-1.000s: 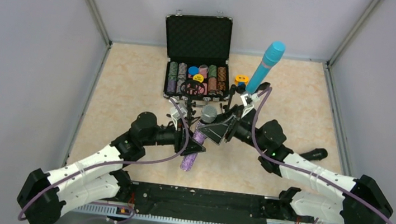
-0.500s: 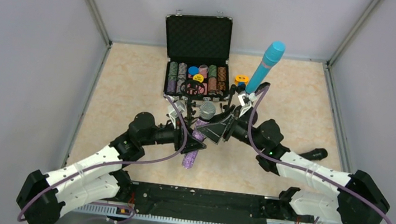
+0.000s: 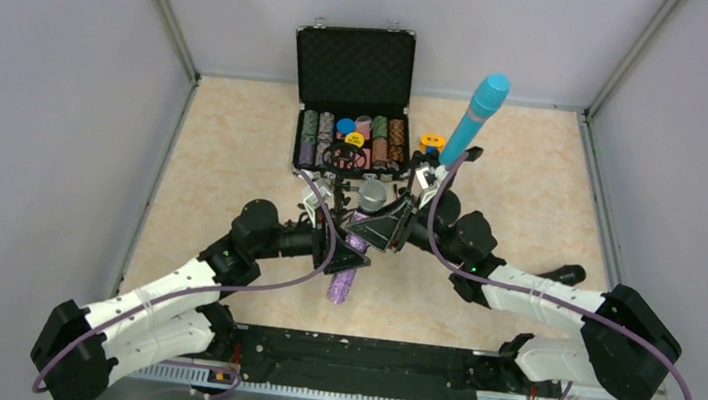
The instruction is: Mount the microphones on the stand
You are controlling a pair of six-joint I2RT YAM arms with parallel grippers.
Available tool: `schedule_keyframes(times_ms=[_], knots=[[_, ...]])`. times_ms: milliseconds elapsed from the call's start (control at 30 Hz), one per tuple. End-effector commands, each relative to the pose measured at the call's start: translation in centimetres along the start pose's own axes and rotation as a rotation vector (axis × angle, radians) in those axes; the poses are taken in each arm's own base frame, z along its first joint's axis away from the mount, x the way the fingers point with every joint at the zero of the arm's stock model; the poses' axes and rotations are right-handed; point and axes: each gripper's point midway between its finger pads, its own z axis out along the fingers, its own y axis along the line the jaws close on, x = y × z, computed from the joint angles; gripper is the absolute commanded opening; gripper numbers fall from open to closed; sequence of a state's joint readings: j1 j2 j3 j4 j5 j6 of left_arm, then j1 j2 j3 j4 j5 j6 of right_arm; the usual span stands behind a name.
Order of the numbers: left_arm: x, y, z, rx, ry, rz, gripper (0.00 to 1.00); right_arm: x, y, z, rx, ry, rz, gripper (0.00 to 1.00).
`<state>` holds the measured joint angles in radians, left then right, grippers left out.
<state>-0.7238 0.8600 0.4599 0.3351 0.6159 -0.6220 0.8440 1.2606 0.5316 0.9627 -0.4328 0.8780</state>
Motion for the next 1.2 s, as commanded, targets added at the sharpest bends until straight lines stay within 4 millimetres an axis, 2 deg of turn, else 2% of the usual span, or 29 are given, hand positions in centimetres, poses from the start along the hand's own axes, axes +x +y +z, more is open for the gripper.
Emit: schedule_keyframes(times_ms=[0,33,100,133,233,300,433,567,733,933,1033,1167], knots=[[-2.8,-1.9,0.2,0.059,-0.087,0.098,0.0,-1.9,2.8,0.4,-0.095,-0.056,-0.023,0.05],[-2.8,-1.8,0.2,0.054,-0.089,0.096,0.0,-1.9,2.8,0.3,-0.094,-0.059,-0.027,0.0],[-2.9,-1.6,0.3,0.043,-0.094,0.092,0.06,-2.0,2.9,0.3,-0.091,-0.06,-0.037,0.0],[-3.0,-1.5,0.3,0.037,-0.096,0.09,0.13,-2.0,2.8,0.3,-0.089,-0.059,-0.043,0.0],[-3.1,-1.1,0.4,0.016,-0.106,0.077,0.47,-2.0,2.7,0.2,-0.079,-0.053,-0.059,0.0],[-3.4,-0.6,0.5,-0.01,-0.123,0.063,0.65,-1.8,2.4,0.1,-0.063,-0.044,-0.069,0.0],[-4.0,0.3,0.3,-0.058,-0.175,0.047,0.8,-1.8,2.1,-0.3,-0.022,-0.034,-0.112,0.0],[-5.1,0.8,-0.2,-0.101,-0.26,0.026,0.9,-2.2,1.5,-1.1,0.04,-0.038,-0.161,0.0],[-6.7,1.8,-1.4,-0.184,-0.372,-0.012,0.93,-2.4,1.0,-2.0,0.092,-0.05,-0.201,0.0],[-9.0,3.0,-3.0,-0.307,-0.482,0.021,0.97,-2.4,0.7,-2.8,0.115,-0.067,-0.213,0.0],[-10.2,3.5,-3.7,-0.39,-0.478,0.07,0.98,-2.4,0.7,-2.8,0.116,-0.068,-0.212,0.0],[-11.7,6.0,-5.2,-0.613,-0.456,0.113,0.99,-2.4,0.7,-3.0,0.123,-0.065,-0.223,0.0]])
